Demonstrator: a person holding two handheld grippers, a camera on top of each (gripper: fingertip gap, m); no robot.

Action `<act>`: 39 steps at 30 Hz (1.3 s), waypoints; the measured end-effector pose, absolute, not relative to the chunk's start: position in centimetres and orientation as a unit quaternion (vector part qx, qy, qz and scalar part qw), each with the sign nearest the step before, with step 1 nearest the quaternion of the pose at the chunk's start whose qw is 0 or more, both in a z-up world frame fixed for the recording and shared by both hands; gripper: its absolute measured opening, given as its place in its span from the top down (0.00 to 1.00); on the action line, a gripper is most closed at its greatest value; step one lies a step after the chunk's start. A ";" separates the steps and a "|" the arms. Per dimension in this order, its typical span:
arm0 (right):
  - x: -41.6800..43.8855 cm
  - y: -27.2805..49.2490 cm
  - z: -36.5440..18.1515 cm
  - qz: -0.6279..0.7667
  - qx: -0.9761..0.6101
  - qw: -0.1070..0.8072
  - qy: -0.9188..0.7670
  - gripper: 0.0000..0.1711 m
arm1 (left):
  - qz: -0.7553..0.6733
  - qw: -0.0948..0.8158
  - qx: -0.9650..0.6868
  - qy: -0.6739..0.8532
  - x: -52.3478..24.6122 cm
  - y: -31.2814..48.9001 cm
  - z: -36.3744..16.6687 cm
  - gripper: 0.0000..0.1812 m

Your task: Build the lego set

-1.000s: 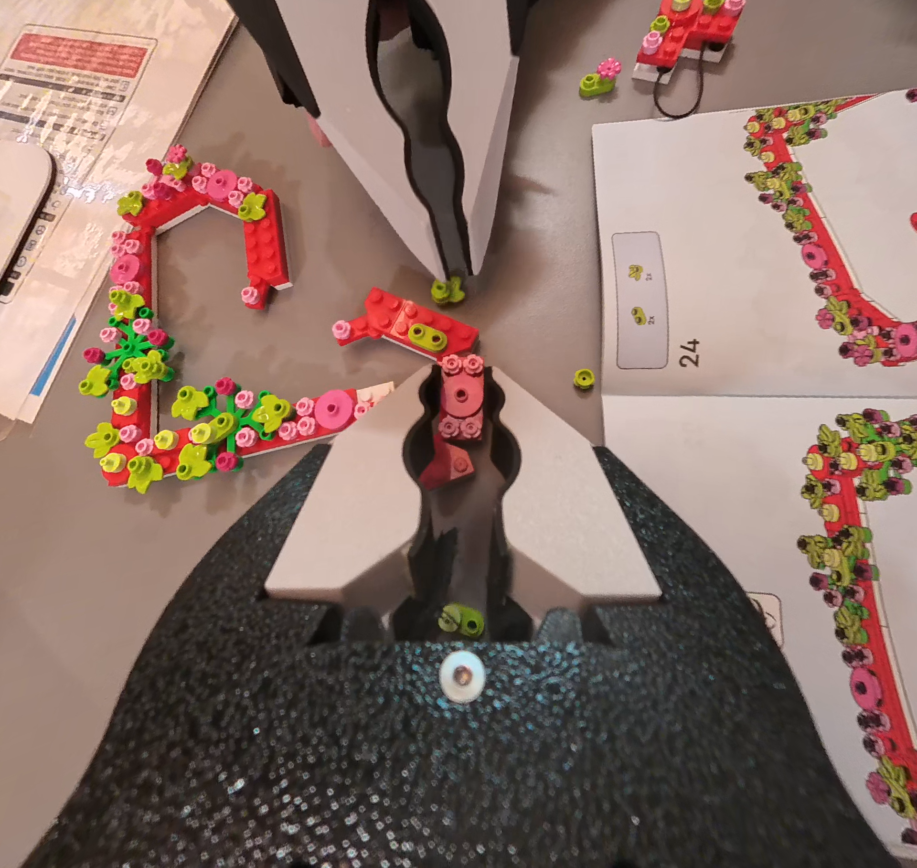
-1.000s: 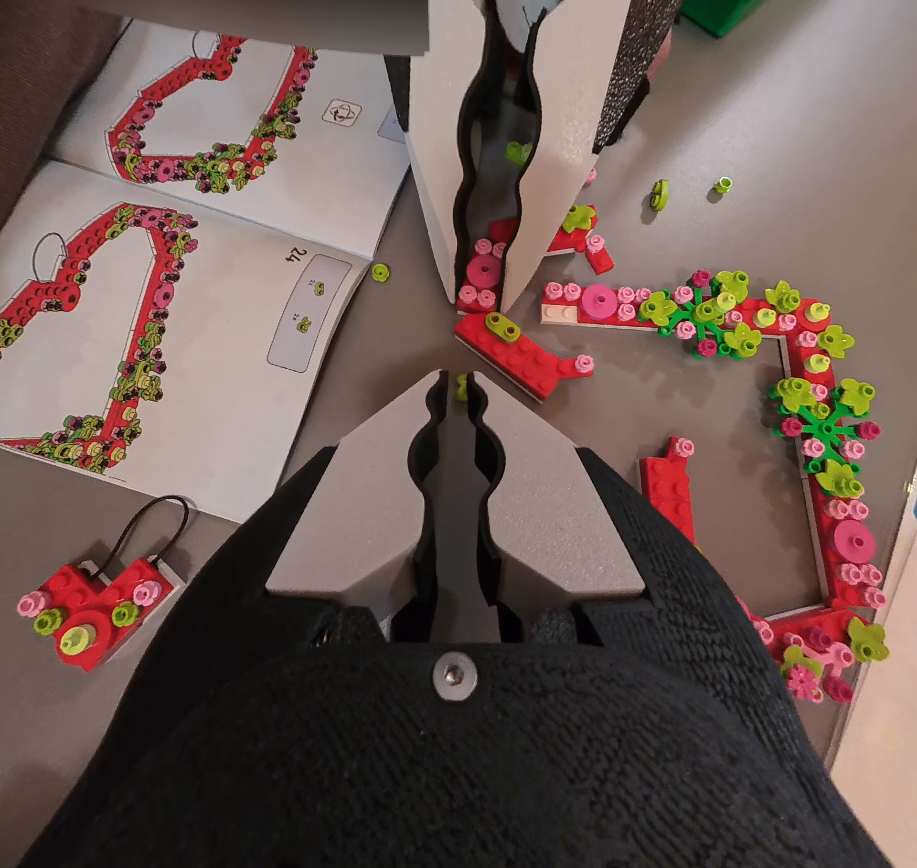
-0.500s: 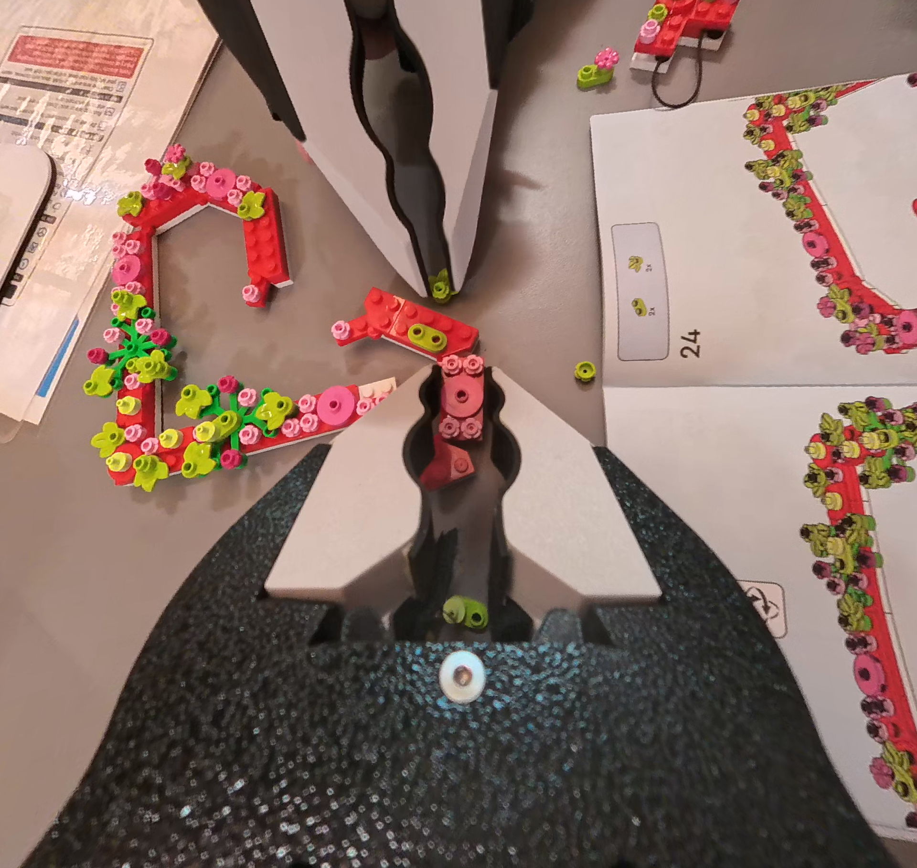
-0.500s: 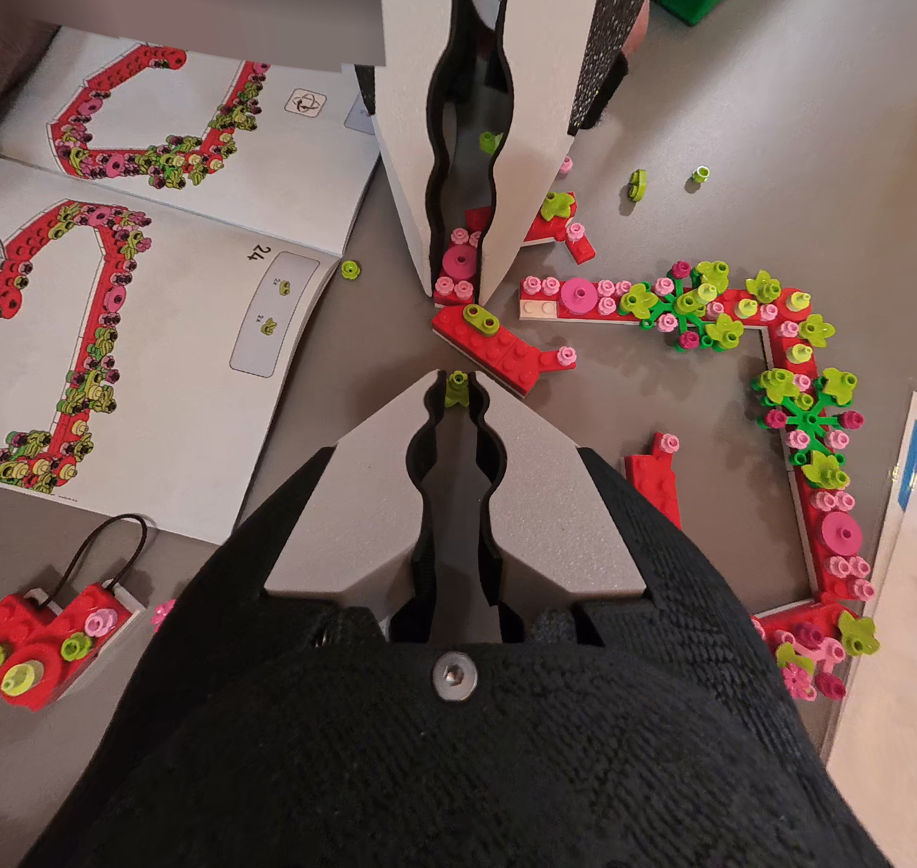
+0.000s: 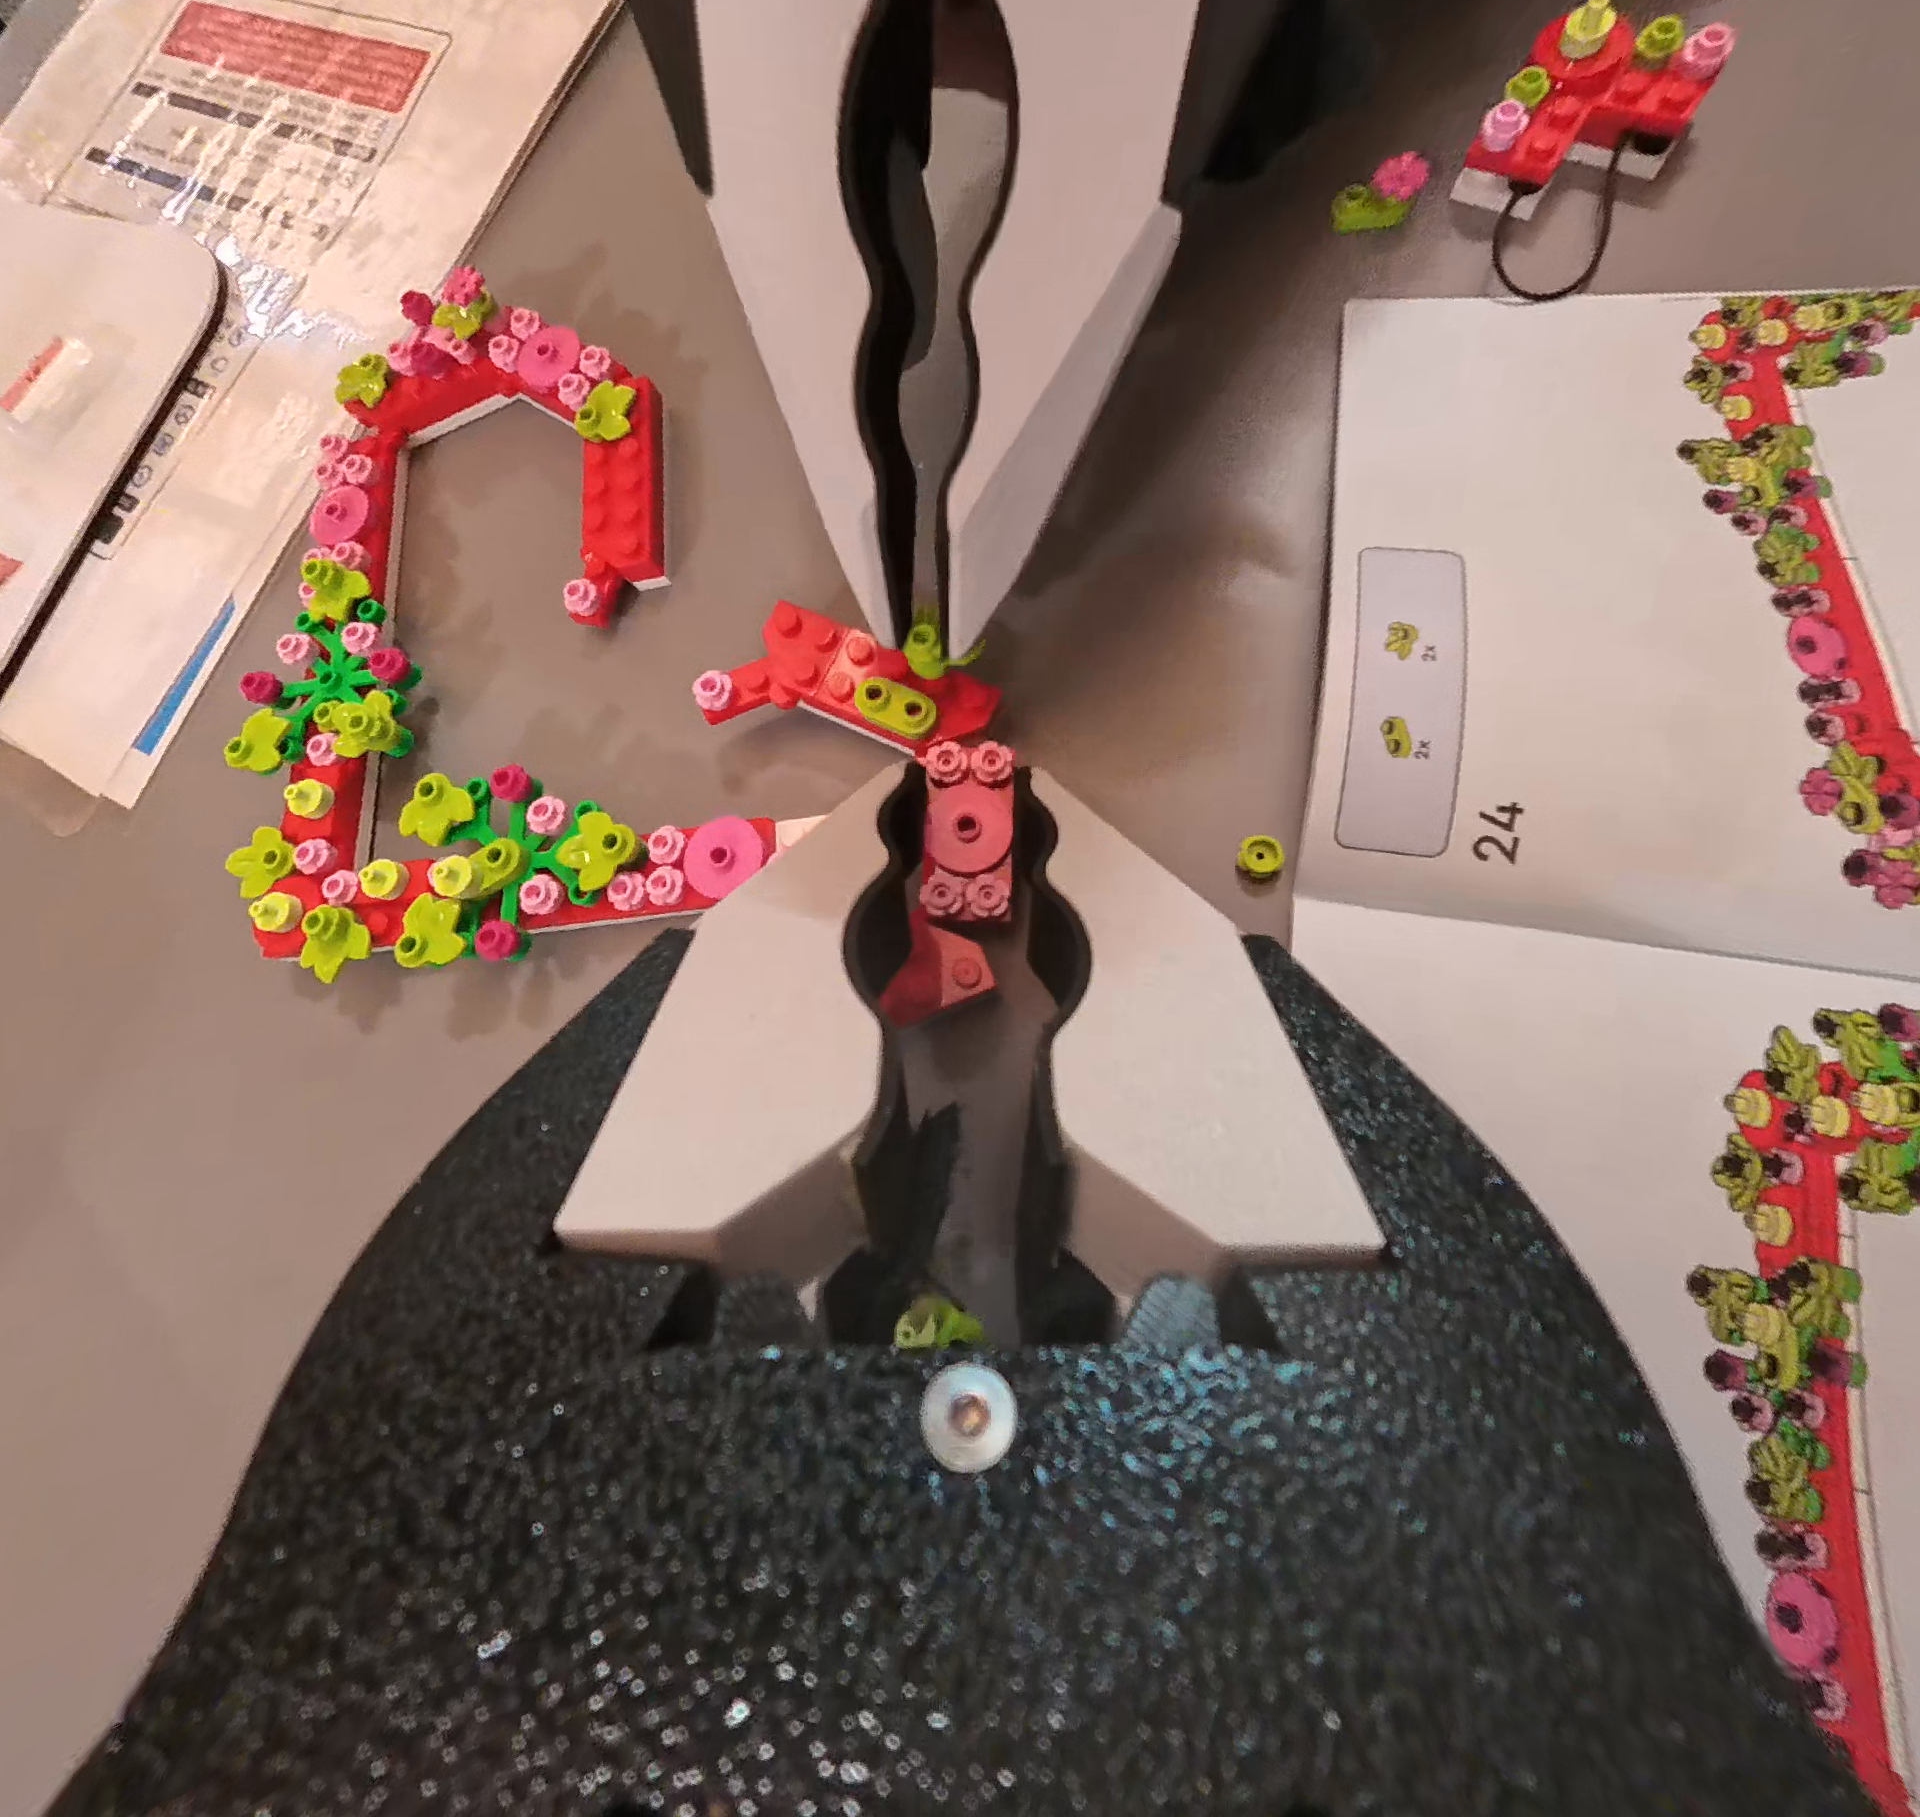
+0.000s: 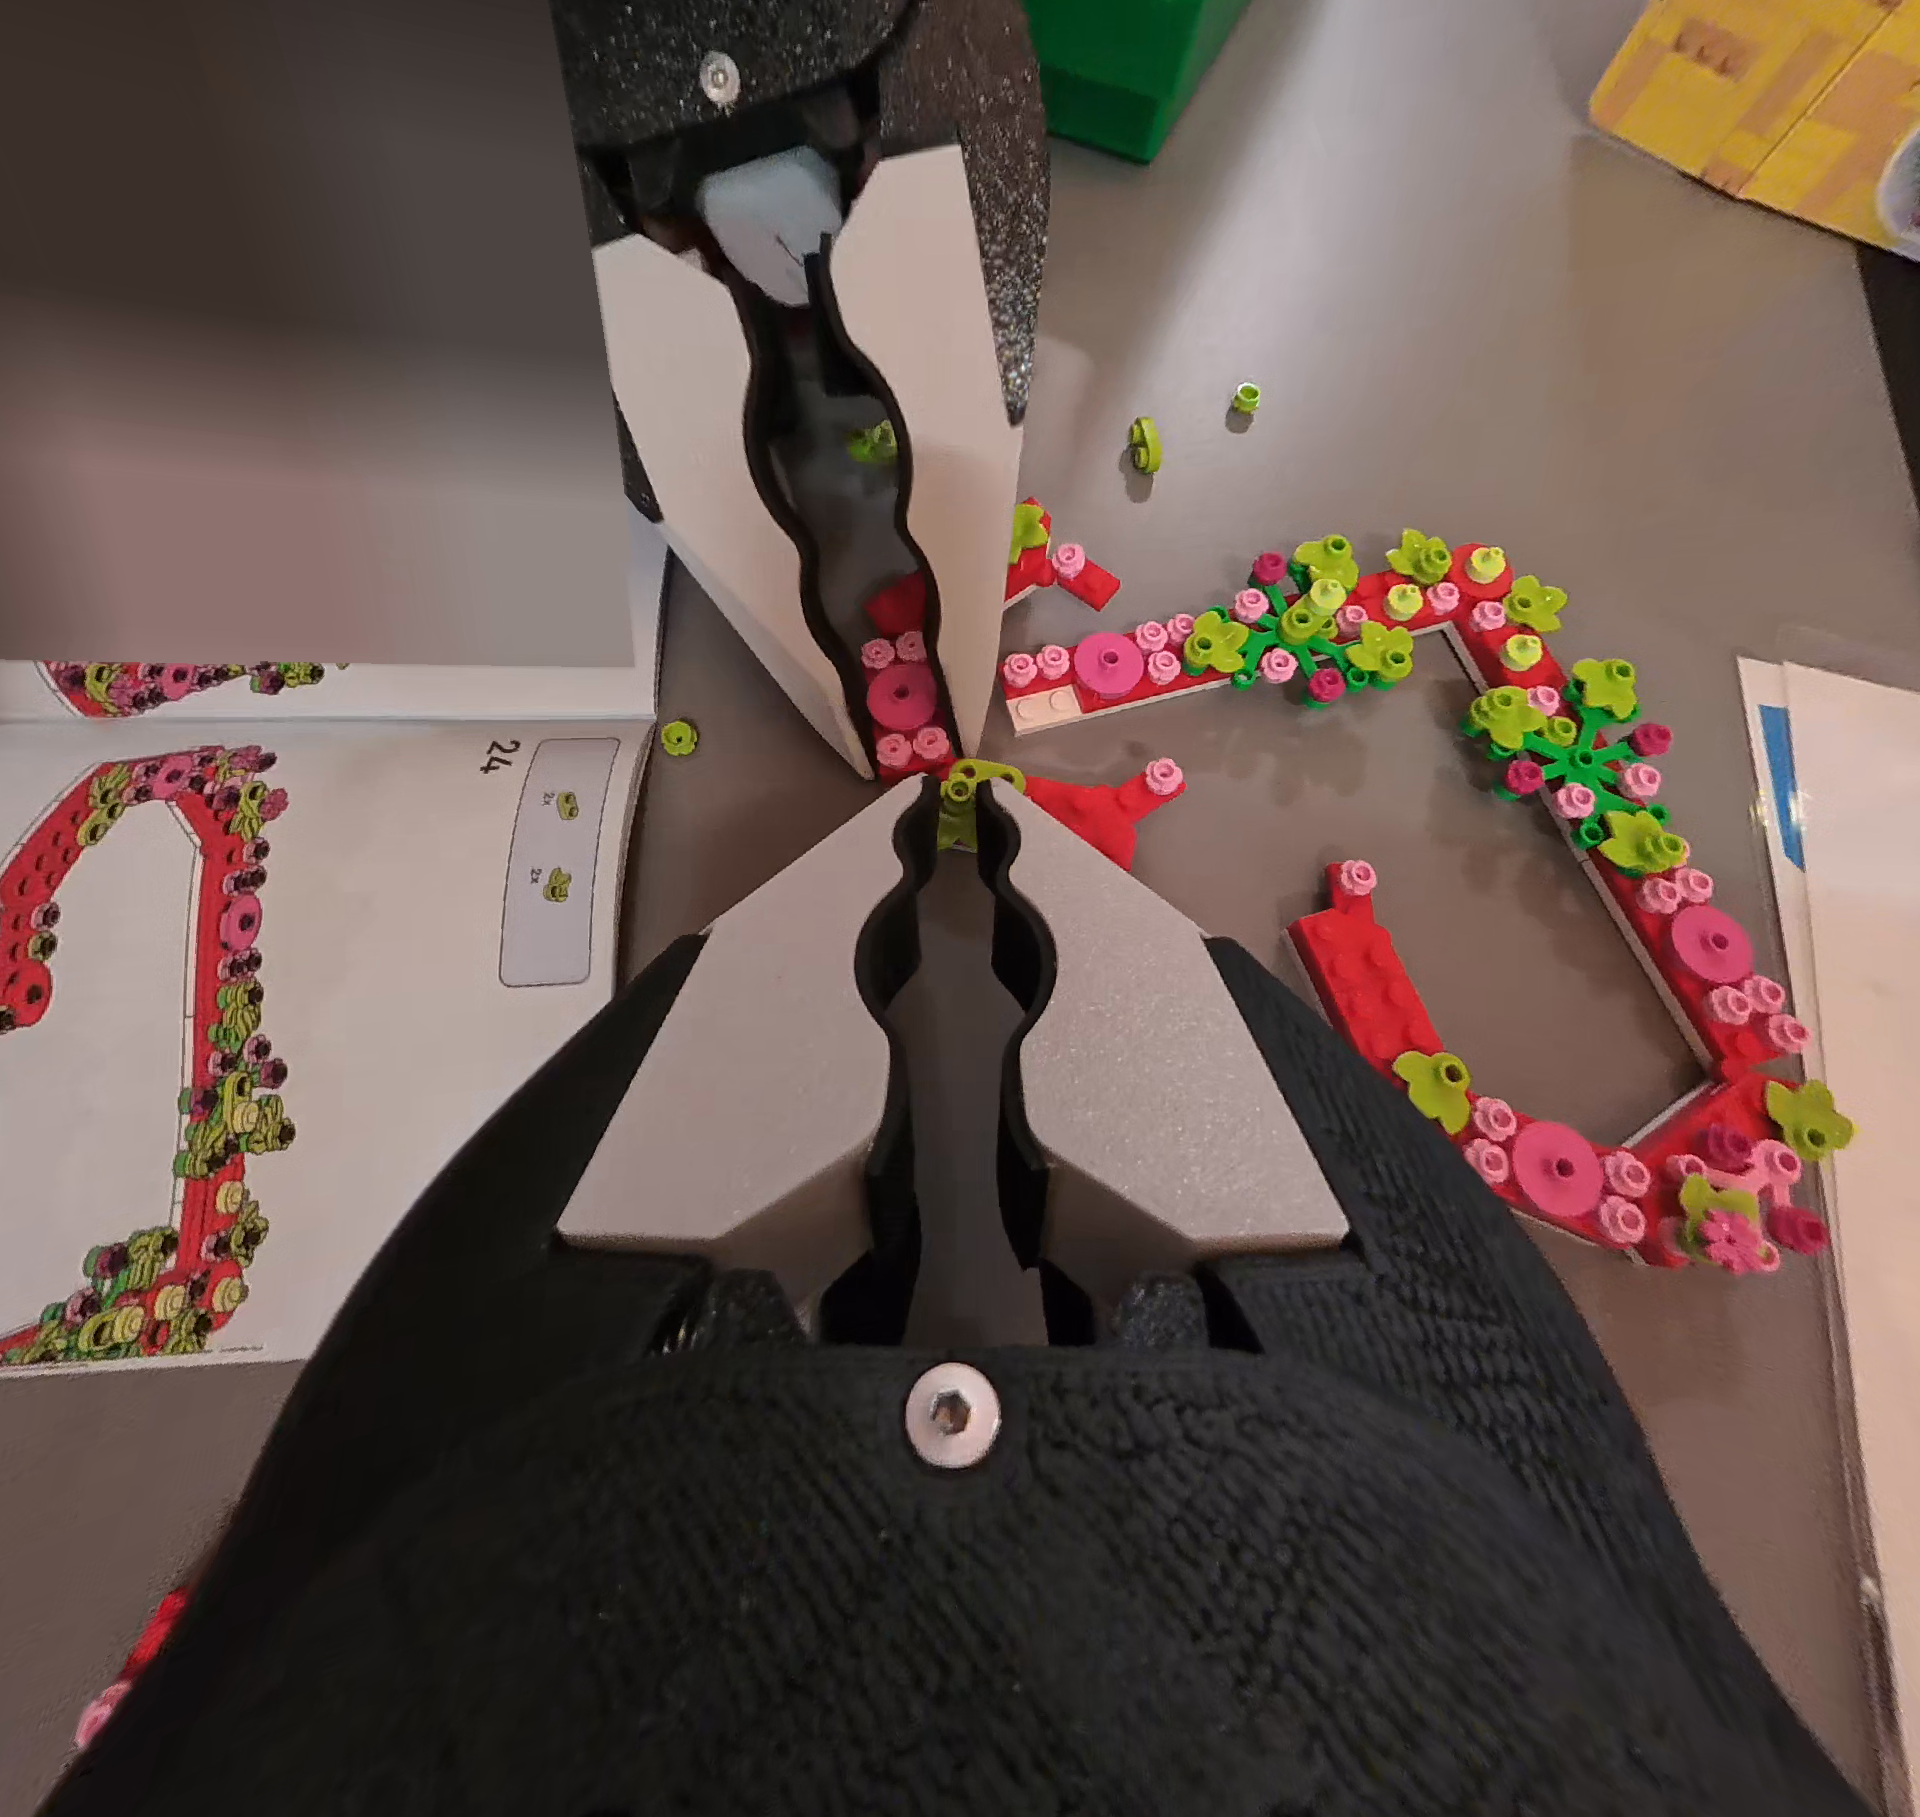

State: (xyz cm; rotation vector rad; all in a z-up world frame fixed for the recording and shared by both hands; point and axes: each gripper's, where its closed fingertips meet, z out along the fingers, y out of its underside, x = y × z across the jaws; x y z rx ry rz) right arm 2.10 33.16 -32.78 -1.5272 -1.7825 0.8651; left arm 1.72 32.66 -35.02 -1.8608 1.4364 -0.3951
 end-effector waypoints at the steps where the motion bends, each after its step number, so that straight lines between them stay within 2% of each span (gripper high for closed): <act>1: 2.0 33.2 -32.9 0.325 -0.583 0.312 -0.676 0.97 | -0.155 0.369 -0.728 0.556 1.7 32.7 -35.0 0.91; 19: 2.0 33.7 -33.8 0.269 -0.613 0.276 -0.690 0.97 | -0.159 0.373 -0.730 0.551 1.7 33.0 -35.1 0.91; 26: 2.2 34.0 -33.8 0.296 -0.631 0.267 -0.665 0.97 | -0.129 0.402 -0.712 0.561 1.8 33.3 -34.9 0.92; 39: 2.0 34.3 -33.0 0.307 -0.604 0.323 -0.660 0.97 | -0.085 0.461 -0.673 0.572 1.7 33.8 -34.0 0.92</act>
